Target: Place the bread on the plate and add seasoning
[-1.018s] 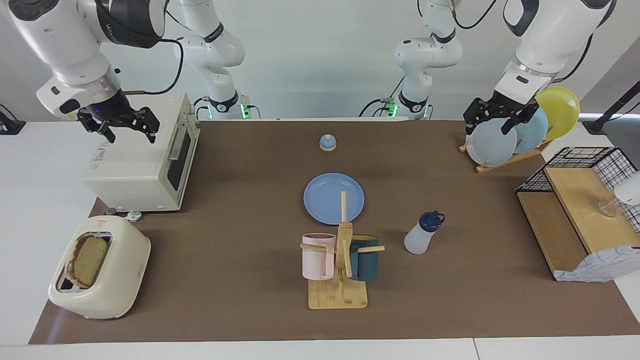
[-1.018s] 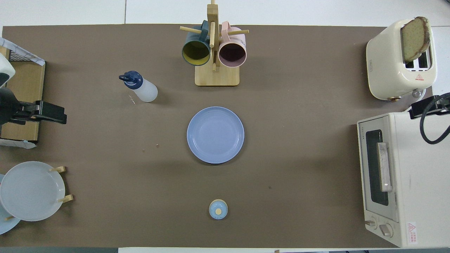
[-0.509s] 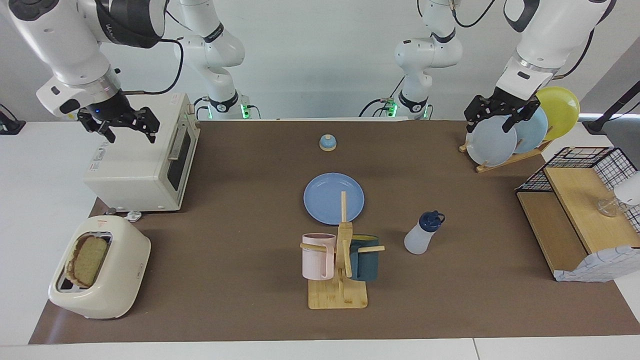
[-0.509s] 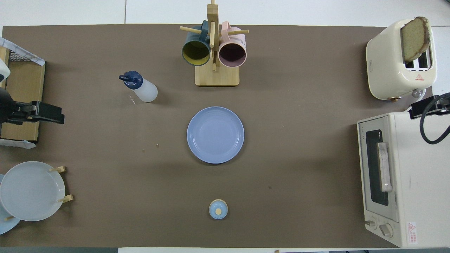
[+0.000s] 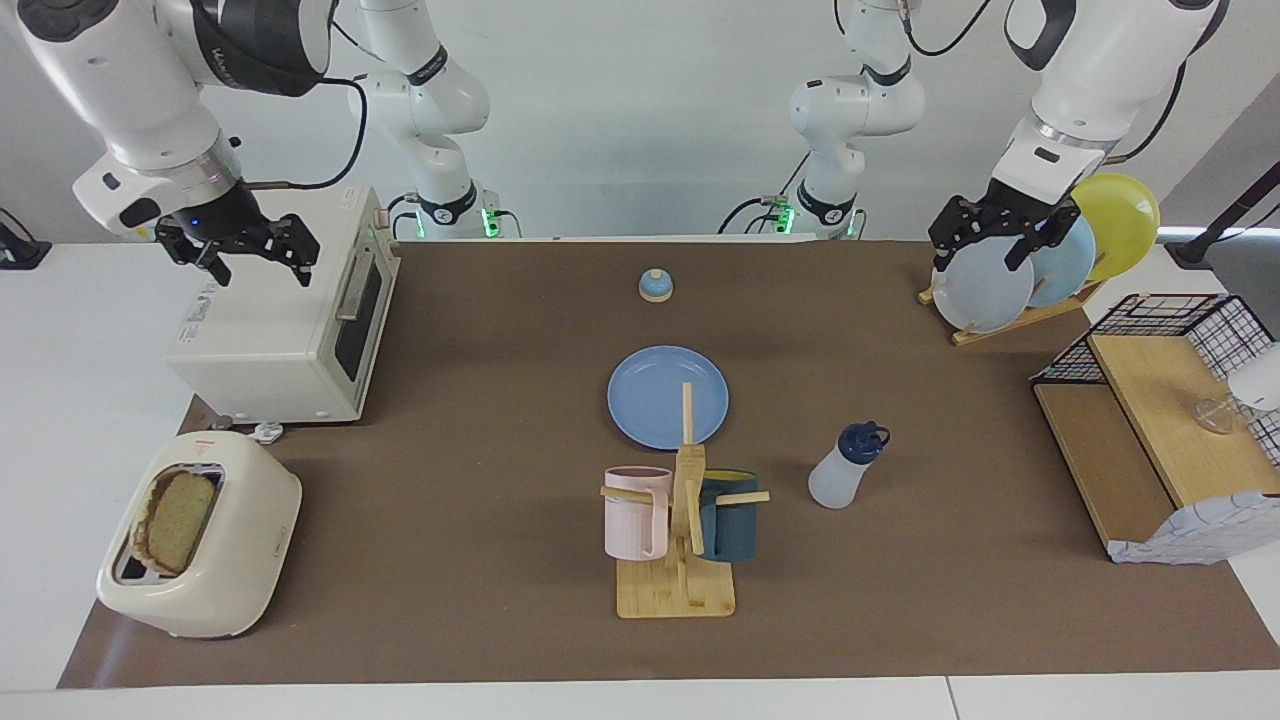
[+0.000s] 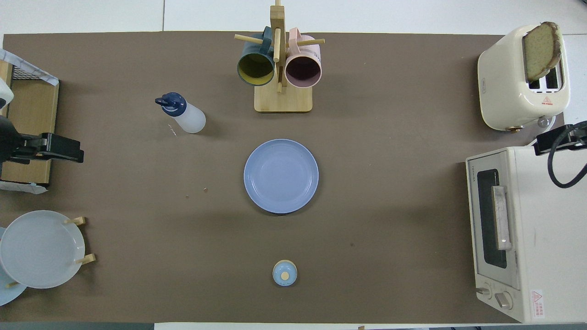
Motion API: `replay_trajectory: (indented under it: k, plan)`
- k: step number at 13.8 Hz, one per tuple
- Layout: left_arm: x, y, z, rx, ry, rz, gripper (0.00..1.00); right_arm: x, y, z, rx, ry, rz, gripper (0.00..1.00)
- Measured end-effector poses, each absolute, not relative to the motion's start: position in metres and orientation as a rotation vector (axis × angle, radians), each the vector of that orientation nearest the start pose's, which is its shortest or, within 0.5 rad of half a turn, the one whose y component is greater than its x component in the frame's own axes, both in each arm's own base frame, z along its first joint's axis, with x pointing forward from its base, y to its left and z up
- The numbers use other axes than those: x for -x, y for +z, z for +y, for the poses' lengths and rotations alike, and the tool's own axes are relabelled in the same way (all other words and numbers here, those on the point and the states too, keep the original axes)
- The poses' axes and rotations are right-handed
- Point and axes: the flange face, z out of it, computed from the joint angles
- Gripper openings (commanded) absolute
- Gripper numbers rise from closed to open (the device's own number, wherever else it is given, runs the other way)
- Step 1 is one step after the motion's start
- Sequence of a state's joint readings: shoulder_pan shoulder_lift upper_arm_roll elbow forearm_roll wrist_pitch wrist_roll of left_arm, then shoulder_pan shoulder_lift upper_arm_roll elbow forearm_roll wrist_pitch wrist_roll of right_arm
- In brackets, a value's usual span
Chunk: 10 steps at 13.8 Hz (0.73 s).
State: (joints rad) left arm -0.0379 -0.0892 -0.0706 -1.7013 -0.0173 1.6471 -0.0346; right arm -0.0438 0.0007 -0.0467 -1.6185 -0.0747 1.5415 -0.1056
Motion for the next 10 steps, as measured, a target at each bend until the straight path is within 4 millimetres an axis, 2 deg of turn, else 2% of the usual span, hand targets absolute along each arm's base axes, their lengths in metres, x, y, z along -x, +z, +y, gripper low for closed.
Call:
replay_trajectory:
  k: [5,10]
  plan:
    - [-0.526,0.582,-0.068,3.144,-0.228,0.179,1.0,-0.547,0.6,-0.058,3.205,0.136,-0.025,1.0]
    - [-0.503,0.537,-0.106,3.128,-0.39,0.295,1.0,-0.547,0.6,-0.058,3.205,0.136,-0.025,1.0]
